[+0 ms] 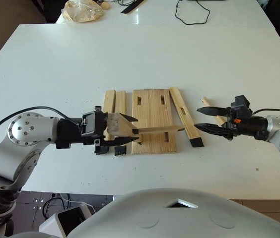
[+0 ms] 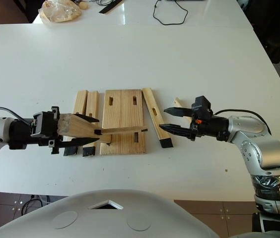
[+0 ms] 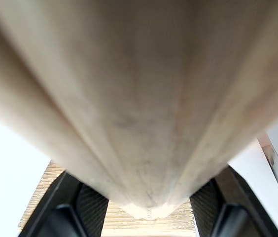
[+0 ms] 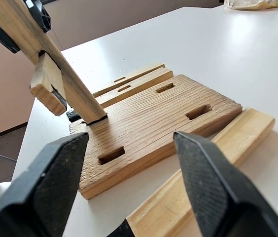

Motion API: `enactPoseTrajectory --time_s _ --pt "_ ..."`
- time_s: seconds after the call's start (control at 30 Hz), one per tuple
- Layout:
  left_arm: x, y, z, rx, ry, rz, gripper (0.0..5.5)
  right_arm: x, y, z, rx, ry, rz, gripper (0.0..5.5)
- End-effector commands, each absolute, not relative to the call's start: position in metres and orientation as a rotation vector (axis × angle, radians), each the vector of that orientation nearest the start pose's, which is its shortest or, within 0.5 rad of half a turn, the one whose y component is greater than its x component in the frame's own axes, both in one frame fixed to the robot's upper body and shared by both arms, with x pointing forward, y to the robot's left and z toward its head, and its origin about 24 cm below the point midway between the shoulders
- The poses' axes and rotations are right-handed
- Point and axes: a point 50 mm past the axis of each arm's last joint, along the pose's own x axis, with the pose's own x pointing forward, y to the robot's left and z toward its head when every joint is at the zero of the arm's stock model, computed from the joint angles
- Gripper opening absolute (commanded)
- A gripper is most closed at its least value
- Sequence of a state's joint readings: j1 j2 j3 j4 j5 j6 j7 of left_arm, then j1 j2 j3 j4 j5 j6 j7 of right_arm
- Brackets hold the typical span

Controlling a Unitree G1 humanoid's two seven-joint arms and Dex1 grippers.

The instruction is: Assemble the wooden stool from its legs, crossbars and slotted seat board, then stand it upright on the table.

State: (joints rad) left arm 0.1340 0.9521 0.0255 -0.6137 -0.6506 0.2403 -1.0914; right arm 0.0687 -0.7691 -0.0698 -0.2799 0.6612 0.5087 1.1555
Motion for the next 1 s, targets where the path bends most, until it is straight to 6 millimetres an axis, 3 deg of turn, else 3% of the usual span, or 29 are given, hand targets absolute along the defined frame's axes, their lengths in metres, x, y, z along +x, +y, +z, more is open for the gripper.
enactPoseTrajectory --time_s 0.03,0.23,0.5,0.7,0.93,1.0 --pt "0.173 0.188 0.112 0.334 0.356 -1.403 2.04 0.203 -0.215 0.098 0.042 0.37 1.23 3.17" --pt "0.185 0.19 0.108 0.416 0.375 -1.328 2.04 0.204 -0.215 0.097 0.038 0.364 1.223 3.17" --pt "0.184 0.195 0.106 0.5 0.393 -1.305 3.36 0.204 -0.217 0.096 0.037 0.361 1.206 3.17" --pt "0.181 0.214 0.114 0.523 0.398 -1.184 4.18 0.201 -0.22 0.095 0.035 0.358 1.183 3.17" --pt "0.157 0.232 0.118 0.358 0.514 -0.935 4.22 0.182 -0.236 0.097 0.025 0.361 1.08 3.17" --pt "0.153 0.234 0.114 0.423 0.569 -0.875 4.22 0.177 -0.24 0.098 0.025 0.357 1.04 3.17"
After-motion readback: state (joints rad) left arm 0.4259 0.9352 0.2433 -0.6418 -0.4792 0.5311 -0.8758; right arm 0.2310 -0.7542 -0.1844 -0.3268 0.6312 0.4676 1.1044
